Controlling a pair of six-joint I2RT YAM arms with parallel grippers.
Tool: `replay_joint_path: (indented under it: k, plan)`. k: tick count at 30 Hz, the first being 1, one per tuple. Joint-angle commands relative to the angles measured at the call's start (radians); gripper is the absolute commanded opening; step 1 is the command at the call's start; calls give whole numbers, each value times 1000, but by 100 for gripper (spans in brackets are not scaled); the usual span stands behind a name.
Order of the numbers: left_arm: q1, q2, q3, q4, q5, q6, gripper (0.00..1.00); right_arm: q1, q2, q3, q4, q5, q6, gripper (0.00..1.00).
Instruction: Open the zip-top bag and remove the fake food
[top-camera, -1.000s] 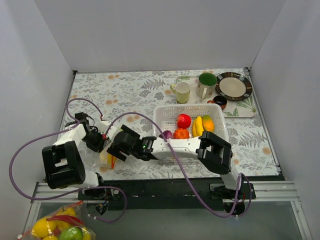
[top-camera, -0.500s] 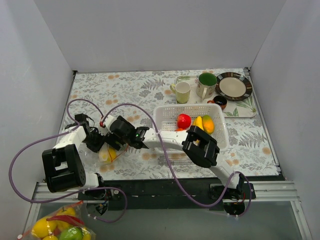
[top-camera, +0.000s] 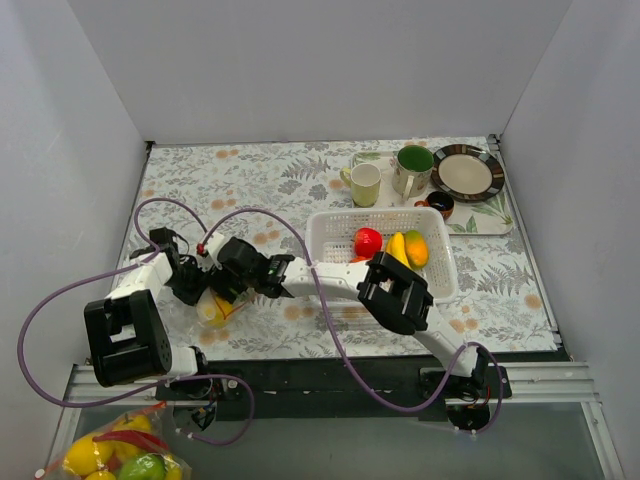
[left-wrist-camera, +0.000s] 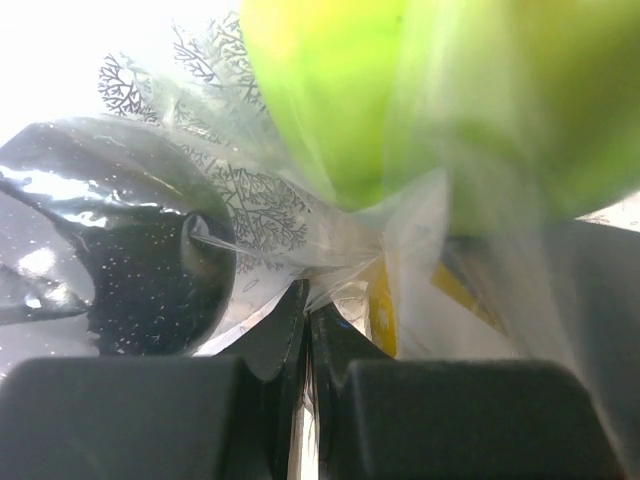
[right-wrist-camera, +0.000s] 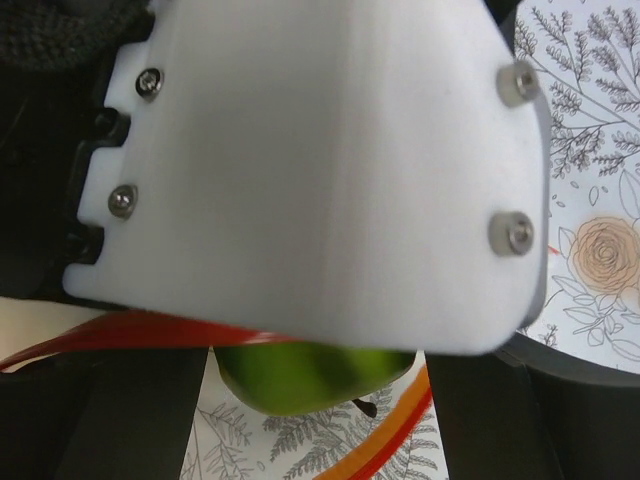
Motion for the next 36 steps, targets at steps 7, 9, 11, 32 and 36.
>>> replay_joint_path:
  k: [7,9,11,32,36]
  plan:
    - [-2,-24,-5,-27,-43,26,0,3,-185,-246,17,1,67,72]
    - [-2,-32,-2,-29,-45,26,0,3,-252,-309,21,18,71,70]
    - [-3,-37,1,-32,-46,22,0,3,-318,-346,18,21,71,70]
    - [-8,-71,217,-226,141,-100,0,-187,-988,-878,-107,388,180,63]
    - [-12,-41,183,-194,132,-113,0,-216,-979,-908,-111,397,185,81]
